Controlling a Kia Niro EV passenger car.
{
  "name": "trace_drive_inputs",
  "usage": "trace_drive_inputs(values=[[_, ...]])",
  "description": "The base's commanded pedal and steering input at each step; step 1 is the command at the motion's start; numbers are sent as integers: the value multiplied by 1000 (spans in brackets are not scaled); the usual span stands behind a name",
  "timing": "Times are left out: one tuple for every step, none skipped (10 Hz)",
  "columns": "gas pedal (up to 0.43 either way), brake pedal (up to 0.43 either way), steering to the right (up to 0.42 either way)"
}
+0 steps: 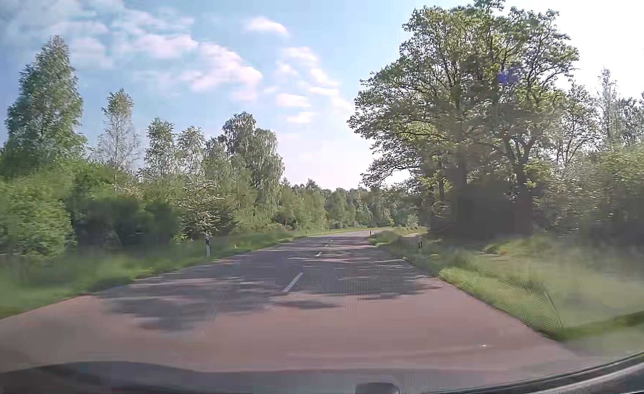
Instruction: Follow the waypoints while adhering to traffic rules and regulations
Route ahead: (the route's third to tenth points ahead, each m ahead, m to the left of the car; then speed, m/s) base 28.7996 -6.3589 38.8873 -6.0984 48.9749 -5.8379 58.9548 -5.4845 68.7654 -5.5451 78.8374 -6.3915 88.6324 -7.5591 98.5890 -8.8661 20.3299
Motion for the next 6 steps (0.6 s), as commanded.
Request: trace_drive_inputs(values=[[118,0,0],[110,0,0],[110,0,0],[110,0,0],[110,0,0],[110,0,0]])
